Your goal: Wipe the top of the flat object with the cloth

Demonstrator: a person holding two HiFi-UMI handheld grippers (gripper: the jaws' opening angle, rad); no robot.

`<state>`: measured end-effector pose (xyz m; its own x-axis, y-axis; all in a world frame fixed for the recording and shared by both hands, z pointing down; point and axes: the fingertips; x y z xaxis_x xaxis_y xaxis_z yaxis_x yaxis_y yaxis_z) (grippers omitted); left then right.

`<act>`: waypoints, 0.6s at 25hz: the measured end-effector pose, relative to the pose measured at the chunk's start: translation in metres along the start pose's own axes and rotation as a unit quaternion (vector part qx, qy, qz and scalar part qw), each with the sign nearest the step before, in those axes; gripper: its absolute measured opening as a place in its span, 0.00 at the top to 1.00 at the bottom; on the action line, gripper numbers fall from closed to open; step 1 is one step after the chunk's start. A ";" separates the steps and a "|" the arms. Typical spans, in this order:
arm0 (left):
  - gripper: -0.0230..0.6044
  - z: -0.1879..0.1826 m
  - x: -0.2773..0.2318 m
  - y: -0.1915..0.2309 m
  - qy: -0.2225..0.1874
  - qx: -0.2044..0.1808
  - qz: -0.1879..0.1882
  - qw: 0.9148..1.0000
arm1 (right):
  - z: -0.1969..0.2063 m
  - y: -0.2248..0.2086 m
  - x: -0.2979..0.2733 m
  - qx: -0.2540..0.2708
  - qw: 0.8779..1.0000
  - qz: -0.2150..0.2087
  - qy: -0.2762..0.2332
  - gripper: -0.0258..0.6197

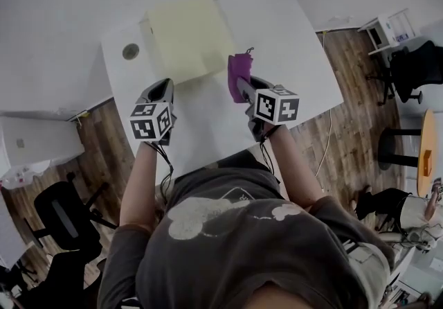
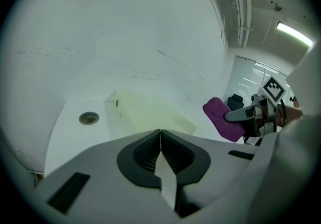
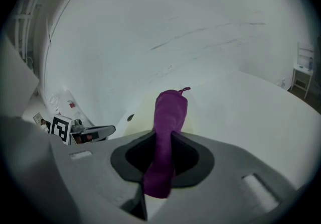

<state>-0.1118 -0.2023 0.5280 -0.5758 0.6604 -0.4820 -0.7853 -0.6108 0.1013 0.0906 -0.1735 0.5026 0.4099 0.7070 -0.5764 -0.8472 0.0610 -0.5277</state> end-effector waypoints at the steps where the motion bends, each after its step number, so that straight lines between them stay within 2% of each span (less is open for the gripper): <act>1: 0.97 -0.002 -0.003 0.001 0.002 0.001 -0.004 1.000 | -0.007 -0.002 -0.003 0.002 1.000 -0.006 0.001 0.85; 11: 0.97 0.001 -0.036 0.002 0.042 0.013 -0.032 0.999 | -0.052 -0.023 -0.033 0.045 0.998 -0.034 0.024 0.85; 15: 0.97 0.005 -0.046 0.006 0.059 0.021 -0.048 0.997 | -0.075 -0.031 -0.047 0.047 0.998 -0.045 0.024 0.85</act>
<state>-0.0915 -0.2337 0.5552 -0.4693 0.6566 -0.5905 -0.8453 -0.5275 0.0853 0.1228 -0.2617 0.4988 0.4997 0.6608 -0.5600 -0.8332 0.1899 -0.5194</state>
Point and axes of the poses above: the fingertips, and each gripper's own axes: x backward along the fingers, y to its left, z out of its underside, and after that the axes turned 13 degrees about -x, right-handed
